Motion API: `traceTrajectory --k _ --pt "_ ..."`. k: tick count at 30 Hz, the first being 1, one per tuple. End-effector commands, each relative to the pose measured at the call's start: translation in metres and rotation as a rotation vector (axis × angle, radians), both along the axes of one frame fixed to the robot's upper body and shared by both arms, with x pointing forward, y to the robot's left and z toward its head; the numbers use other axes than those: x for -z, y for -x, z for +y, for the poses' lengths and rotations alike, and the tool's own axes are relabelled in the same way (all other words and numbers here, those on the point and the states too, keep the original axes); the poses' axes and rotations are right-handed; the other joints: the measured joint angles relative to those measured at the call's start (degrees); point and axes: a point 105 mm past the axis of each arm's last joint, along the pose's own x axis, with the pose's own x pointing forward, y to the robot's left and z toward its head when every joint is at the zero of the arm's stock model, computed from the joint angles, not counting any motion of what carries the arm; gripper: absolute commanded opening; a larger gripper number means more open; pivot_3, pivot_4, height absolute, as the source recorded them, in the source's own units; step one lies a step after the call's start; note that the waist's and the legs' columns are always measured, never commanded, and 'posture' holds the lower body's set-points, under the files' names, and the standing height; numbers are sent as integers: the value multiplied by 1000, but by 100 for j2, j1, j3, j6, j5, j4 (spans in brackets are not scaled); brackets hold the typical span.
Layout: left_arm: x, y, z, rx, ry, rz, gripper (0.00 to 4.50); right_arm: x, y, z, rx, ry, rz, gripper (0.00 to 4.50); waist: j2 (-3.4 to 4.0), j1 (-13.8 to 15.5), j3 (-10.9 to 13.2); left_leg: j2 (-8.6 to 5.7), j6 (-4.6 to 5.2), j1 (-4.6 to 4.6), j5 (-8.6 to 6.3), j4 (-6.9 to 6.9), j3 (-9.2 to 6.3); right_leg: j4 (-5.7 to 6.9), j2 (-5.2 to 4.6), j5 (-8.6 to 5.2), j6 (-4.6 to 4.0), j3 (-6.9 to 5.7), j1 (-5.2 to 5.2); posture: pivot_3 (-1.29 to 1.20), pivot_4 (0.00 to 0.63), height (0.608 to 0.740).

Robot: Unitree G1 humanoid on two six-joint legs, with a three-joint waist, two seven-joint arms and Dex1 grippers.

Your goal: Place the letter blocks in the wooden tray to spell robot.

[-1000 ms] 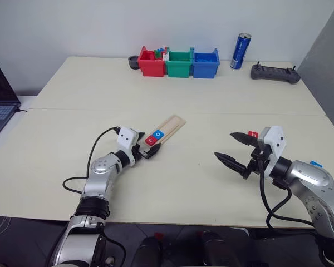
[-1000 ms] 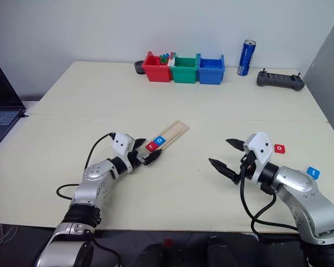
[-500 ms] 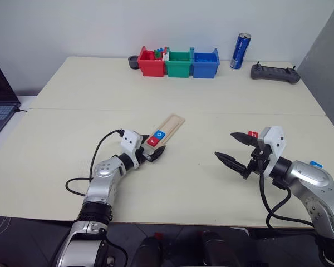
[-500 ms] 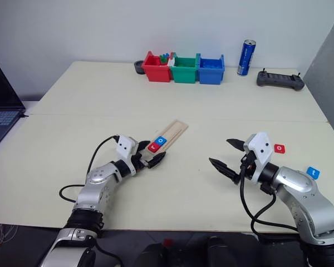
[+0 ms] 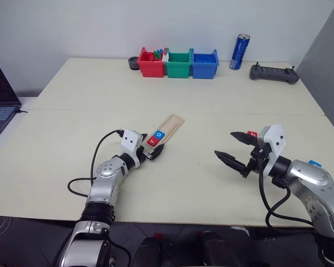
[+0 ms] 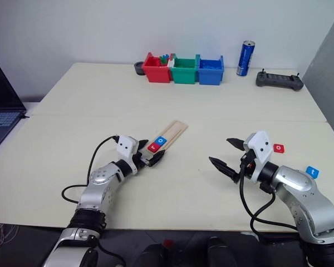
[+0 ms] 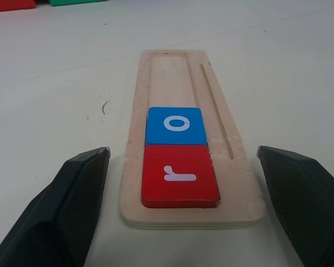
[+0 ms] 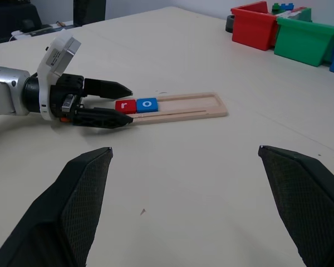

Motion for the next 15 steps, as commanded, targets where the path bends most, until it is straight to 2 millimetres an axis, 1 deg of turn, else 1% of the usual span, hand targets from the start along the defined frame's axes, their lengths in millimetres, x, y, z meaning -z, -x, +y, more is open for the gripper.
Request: traceTrajectory --k 1,5,6,7,13,14,15 --pt "22 7 2 -14 5 89 4493 -13 1 4 -20 -15 -50 4500 2 -1 -1 0 0 0 0 0 0 0 0 0 0 0 0 0 150 740" --pt "21 6 3 -14 6 91 4493 -14 1 5 -23 -16 -51 4500 2 0 -2 0 0 0 0 0 0 0 0 0 0 0 0 0 150 740" --pt "21 6 3 -14 9 93 4106 -14 1 4 -23 -16 -51 4500 2 -1 -2 0 0 0 0 0 1 0 0 0 0 1 0 0 150 740" --pt "20 6 4 -12 14 91 3900 -13 1 4 -23 -15 -52 4500 2 0 -2 0 0 0 0 0 1 0 0 0 0 1 0 0 150 740" --pt "18 5 5 -13 23 87 2264 -14 1 4 -18 -15 -53 4500 2 -1 -2 1 0 -1 0 -1 0 -1 0 0 0 1 0 0 150 740" --pt "18 5 5 -14 24 89 2035 -14 2 4 -17 -15 -53 4500 2 0 -1 1 0 -1 0 -1 1 -2 0 0 0 0 0 0 150 740" --pt "18 5 4 -11 21 91 1979 -14 2 4 -16 -16 -53 4500 2 0 -2 0 0 -2 0 -1 1 -2 0 0 0 1 0 0 150 740"
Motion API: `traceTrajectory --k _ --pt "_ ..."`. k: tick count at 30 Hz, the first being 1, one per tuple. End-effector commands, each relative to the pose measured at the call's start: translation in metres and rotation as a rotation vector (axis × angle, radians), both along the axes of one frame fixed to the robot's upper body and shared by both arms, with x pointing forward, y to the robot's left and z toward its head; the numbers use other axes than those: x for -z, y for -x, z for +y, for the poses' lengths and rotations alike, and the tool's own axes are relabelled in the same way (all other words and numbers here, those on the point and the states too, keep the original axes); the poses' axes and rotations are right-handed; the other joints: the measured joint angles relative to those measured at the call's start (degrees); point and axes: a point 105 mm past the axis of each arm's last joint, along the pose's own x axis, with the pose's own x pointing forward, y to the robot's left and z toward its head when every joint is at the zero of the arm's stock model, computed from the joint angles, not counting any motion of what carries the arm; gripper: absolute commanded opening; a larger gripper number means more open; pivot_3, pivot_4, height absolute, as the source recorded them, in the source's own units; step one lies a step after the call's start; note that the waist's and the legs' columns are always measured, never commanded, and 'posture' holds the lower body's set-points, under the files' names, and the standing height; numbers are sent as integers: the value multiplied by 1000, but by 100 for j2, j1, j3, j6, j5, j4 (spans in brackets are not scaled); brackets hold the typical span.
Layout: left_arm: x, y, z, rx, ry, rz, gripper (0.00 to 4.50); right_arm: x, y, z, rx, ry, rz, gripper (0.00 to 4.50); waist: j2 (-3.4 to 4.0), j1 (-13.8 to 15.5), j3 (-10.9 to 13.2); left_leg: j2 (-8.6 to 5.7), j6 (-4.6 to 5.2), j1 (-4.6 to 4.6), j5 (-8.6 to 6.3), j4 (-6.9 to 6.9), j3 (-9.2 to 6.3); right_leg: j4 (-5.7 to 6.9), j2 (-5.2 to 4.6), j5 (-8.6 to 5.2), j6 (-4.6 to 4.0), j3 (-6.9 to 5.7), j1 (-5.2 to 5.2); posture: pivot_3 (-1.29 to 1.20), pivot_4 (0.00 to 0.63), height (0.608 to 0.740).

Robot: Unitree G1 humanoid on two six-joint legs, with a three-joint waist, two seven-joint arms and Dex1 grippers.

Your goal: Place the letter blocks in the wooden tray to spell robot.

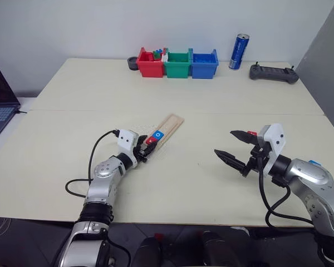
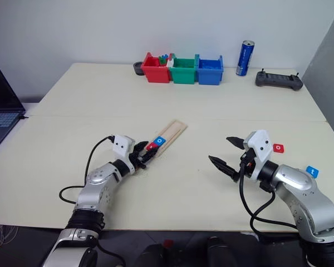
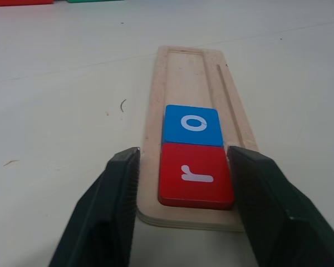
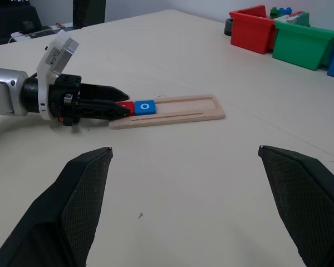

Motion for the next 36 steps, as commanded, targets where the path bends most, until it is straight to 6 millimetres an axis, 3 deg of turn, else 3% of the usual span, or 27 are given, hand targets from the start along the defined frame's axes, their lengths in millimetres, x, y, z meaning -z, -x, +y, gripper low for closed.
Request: traceTrajectory --k 1,12,20,31,36 --pt "19 6 -1 11 -18 76 1979 -11 3 3 -13 -15 -43 4500 0 0 0 0 0 0 0 0 0 0 0 0 0 0 0 0 150 740" --pt "14 6 0 19 -25 57 1979 -10 3 2 -9 -15 -41 4500 0 0 0 0 0 0 0 0 0 0 0 0 0 0 0 0 150 740" --pt "3 2 8 -7 -32 8 4449 -9 4 2 -9 -14 -37 4500 -1 0 0 0 0 0 0 -1 0 -1 0 0 0 0 -1 0 150 740" --pt "-25 11 -16 64 -2 -92 4482 -8 5 2 -15 -8 -30 4500 -10 0 6 1 0 -14 0 0 -2 -2 -1 0 0 -1 -11 0 150 740" --pt "-27 12 -16 6 -20 -97 4482 -8 6 2 -16 -8 -28 4500 -12 1 7 1 0 -16 0 0 -4 -3 -2 0 0 -3 -12 0 150 740"
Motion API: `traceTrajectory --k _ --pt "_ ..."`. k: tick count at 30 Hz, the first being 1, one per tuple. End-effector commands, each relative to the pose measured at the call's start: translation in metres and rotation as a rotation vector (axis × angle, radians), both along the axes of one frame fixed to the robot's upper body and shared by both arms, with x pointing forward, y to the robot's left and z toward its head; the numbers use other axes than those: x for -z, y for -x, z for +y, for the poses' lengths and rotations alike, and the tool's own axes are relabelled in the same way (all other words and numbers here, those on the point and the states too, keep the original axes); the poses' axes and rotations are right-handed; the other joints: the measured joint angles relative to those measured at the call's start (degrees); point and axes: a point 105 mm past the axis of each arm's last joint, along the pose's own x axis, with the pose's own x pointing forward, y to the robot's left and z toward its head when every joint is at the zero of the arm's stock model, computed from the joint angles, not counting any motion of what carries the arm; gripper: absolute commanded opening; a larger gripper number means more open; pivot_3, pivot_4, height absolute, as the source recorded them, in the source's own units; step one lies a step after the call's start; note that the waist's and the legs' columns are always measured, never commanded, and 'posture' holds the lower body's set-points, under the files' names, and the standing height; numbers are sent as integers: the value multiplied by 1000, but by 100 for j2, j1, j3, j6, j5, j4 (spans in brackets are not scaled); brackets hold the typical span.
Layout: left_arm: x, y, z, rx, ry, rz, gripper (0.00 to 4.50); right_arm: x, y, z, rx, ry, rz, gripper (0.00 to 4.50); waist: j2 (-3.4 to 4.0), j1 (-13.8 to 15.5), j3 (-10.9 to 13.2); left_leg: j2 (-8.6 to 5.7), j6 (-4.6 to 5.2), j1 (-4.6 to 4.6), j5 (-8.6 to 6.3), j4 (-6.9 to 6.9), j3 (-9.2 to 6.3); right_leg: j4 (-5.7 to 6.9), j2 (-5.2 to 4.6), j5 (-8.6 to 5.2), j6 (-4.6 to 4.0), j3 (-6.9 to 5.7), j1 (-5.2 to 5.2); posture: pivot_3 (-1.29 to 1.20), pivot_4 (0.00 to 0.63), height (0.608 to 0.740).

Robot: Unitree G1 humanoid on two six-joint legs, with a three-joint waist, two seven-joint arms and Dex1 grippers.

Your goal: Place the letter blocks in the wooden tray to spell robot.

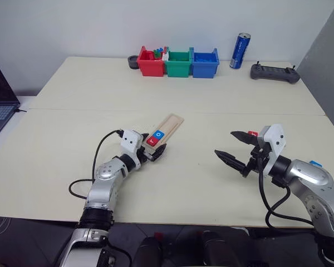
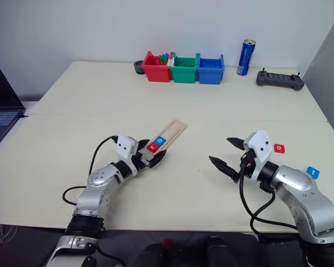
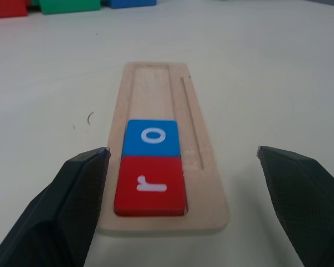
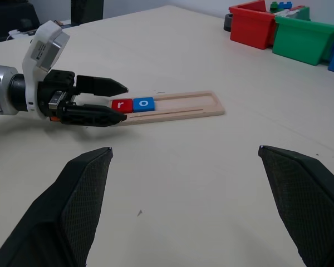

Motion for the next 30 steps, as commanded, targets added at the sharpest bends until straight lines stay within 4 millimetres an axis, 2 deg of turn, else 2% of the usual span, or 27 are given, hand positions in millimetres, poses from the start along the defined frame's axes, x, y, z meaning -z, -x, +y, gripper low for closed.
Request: traceTrajectory --k 1,10,15,30 --pt "-8 0 -1 -38 -22 -27 4482 -10 5 3 -24 -8 -38 4500 0 0 0 0 0 0 0 0 0 0 0 0 0 0 0 0 150 740" --pt "11 4 -2 -51 -59 43 4482 -11 5 5 -31 -10 -38 4500 0 -3 0 0 0 1 0 0 0 0 1 0 0 0 0 0 150 740" --pt "21 4 5 -59 -71 77 4482 -13 4 6 -35 -12 -41 4500 0 -4 0 0 0 2 0 0 1 0 1 0 0 0 0 0 150 740" --pt "16 -2 10 -73 -65 56 4482 -12 4 7 -32 -20 -41 4500 0 -2 0 0 0 3 0 0 1 1 1 0 0 0 1 0 150 740"
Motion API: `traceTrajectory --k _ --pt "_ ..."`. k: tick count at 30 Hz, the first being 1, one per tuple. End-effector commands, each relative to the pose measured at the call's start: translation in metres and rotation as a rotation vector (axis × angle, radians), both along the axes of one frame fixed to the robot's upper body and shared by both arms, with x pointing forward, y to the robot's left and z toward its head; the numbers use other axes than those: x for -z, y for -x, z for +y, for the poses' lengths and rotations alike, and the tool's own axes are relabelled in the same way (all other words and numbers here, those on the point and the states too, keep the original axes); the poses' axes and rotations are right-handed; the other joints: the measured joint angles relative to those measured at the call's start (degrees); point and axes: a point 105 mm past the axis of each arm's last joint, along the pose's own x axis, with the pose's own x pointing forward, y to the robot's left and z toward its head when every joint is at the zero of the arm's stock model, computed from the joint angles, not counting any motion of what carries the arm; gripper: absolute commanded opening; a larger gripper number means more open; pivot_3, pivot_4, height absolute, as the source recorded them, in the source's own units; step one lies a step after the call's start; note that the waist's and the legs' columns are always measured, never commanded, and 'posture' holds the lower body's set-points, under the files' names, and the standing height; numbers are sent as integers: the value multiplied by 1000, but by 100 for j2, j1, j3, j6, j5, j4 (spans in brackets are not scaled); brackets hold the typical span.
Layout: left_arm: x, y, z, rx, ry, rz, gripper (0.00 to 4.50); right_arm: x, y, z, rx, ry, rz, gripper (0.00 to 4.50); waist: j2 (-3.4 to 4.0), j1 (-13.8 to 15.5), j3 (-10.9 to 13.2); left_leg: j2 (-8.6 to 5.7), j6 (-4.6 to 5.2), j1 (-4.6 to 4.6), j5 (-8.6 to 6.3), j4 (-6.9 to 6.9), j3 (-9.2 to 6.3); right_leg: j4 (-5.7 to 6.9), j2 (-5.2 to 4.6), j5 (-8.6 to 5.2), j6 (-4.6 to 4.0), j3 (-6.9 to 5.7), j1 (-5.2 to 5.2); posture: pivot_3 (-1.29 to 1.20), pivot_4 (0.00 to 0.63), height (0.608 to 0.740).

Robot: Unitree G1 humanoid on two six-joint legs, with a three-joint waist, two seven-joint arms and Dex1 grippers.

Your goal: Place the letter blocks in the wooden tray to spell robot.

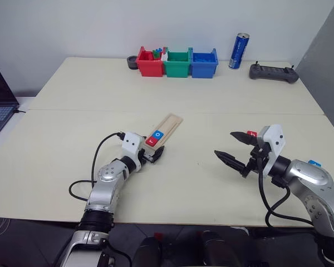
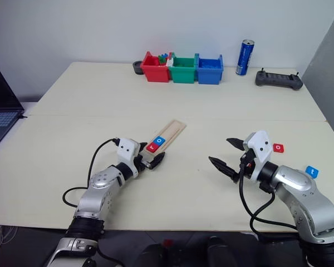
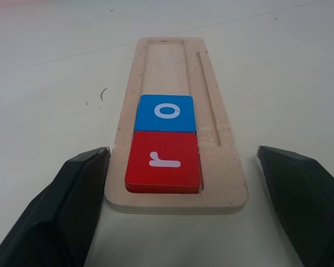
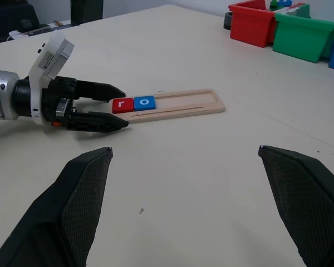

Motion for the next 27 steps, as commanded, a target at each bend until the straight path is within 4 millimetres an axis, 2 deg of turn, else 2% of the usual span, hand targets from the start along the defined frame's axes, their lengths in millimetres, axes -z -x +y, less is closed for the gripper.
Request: traceTrajectory --k 1,11,16,27 --pt "1 -2 6 -15 -10 0 4482 -12 4 6 -30 -17 -48 4500 0 0 0 0 0 0 0 0 0 0 0 0 0 0 0 0 150 740" --pt "7 -2 12 -47 -11 27 4482 -12 3 5 -27 -15 -50 4500 2 -3 -1 0 0 4 0 0 0 2 0 0 0 0 1 0 150 740" --pt "7 -2 10 -34 0 32 3349 -14 2 4 -27 -15 -53 4500 2 -4 -1 0 0 5 0 0 1 2 0 0 0 1 2 0 150 740" --pt "6 -3 10 -33 -10 35 3321 -15 2 5 -26 -16 -56 4500 2 -3 -1 0 0 5 0 0 0 2 0 0 0 1 2 0 150 740"
